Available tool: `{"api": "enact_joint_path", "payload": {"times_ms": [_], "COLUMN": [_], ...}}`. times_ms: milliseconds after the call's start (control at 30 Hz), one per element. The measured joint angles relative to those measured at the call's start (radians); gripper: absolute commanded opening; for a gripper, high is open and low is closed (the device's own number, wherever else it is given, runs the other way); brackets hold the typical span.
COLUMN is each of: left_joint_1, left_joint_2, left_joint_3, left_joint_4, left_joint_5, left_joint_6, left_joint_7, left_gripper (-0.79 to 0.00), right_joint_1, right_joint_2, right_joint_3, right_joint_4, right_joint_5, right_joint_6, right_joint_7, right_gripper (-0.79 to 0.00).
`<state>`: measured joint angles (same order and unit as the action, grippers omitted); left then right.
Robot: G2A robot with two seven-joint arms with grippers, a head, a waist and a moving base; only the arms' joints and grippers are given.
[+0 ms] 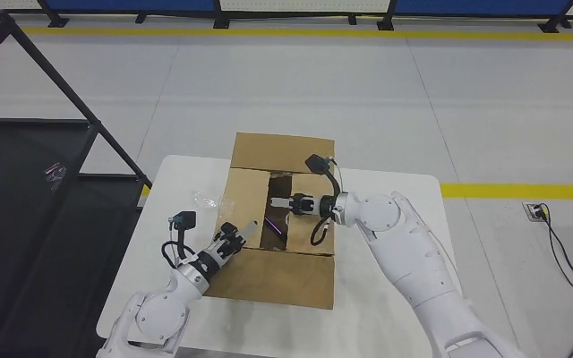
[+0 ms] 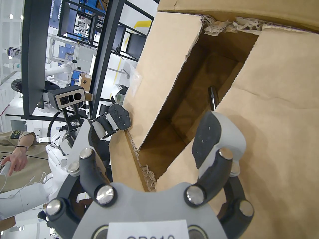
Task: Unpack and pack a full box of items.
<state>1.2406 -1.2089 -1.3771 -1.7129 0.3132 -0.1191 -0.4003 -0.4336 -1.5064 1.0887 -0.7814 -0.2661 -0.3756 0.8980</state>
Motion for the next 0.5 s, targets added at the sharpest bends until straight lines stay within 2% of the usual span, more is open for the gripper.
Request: {"api": "enact_joint_path", "payload": {"times_ms": [267,367,500], "left_joint_1": [0.004,0.014,0.038], "left_joint_2": [0.001,0.003,0.009], "left_joint_3": [-0.011,-0.037,-0.115], "left_joint_4": [-0.024,-0.062,-0.123], "left_joint_5": [-0.006,-0.028,-0.081], "left_joint_6": [-0.004,-0.016,-0.032], "left_joint_7": [0.012,0.022,0.046], "left_gripper": [0.0,0.0,0.0], "right_joint_1": [0.009,-0.003,-0.043], "right_joint_2": [0.002,0.01,0.027], "right_joint_3": [-0.006,0.006,0.034], "right_joint_4": [0.021,-0.005,-0.078], "right_joint_5": [0.01,0.011,-0.005], "right_joint_6": [-0.035,-0.069,-0.109], "right_joint_7": [-0.019,-0.032,-0.054], "right_gripper": [0.0,0.0,0.0]}}
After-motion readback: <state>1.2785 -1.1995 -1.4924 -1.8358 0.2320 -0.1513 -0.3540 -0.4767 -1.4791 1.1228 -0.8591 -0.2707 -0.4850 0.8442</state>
